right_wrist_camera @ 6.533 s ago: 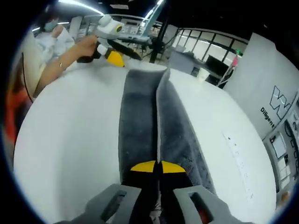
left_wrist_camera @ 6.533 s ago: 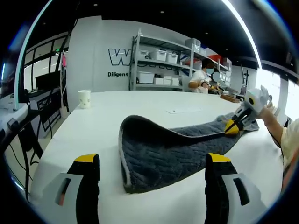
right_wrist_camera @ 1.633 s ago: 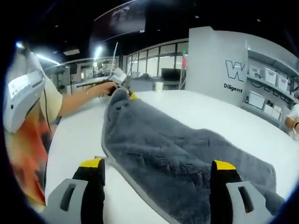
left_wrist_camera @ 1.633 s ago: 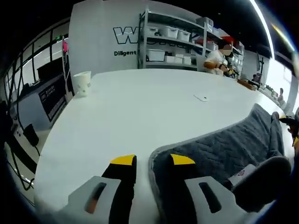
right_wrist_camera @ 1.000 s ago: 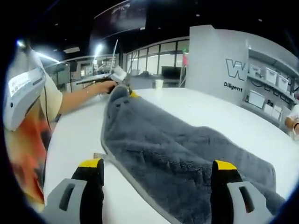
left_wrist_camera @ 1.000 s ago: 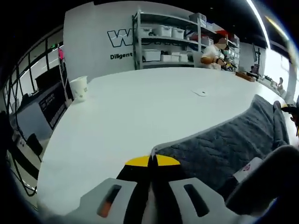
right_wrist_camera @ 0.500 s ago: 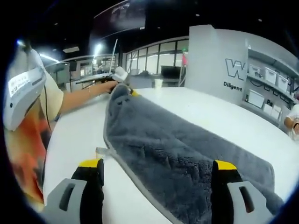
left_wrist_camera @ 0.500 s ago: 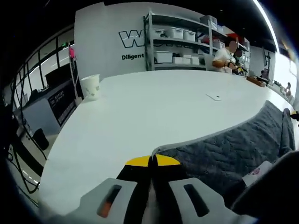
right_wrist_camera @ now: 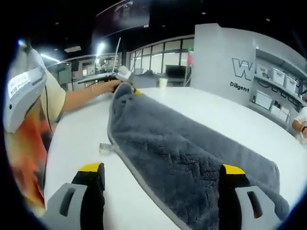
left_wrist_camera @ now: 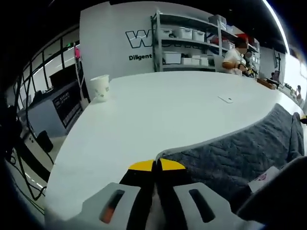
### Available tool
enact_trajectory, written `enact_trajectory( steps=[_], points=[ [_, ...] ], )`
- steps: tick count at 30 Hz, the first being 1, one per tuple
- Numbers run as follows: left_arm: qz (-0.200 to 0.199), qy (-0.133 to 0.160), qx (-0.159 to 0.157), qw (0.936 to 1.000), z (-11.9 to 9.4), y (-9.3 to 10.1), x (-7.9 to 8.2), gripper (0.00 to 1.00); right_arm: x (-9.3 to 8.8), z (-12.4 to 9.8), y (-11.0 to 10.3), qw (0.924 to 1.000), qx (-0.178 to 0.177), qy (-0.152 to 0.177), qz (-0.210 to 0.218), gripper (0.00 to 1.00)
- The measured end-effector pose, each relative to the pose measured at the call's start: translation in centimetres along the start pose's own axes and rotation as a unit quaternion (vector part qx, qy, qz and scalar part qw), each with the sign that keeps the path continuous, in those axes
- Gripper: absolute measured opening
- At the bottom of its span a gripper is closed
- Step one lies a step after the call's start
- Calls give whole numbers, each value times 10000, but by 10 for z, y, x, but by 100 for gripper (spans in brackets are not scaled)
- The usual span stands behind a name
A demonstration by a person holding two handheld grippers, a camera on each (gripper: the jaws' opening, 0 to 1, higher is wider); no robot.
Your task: Open the folded towel by lifting each exposed corner and separating the folded layers until the towel lies flat within the target outline without major curled edges
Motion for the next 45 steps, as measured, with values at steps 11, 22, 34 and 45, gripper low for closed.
enact_trajectory(
  steps=[11,22,34,45],
  points=[
    [-183,671,203,9974,-26,5,16,34,-1,1,-2,10000,1,-37,-38,99],
    [-142,840,-793,9932,-67,57,44,79,0,1,-3,10000,-3,-57,-65,99],
    [116,628,-1452,9873,-107,108,20,49,-1,4,-4,9998,-13,-138,-108,98],
    [-189,438,-1283,9906,-121,113,-11,17,-1,4,-5,9998,24,-136,-156,98]
  ],
)
Point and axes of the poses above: the point that each gripper's makers call its tool centre point, and the gripper's own axes: z roughly forward along the fingers, y roughly to its right, x roughly out of its top, the point moved 9 cm from there along -z, roughly backward along the fingers, and after that the axes turned 13 degrees about -x, right-handed, at the moved point
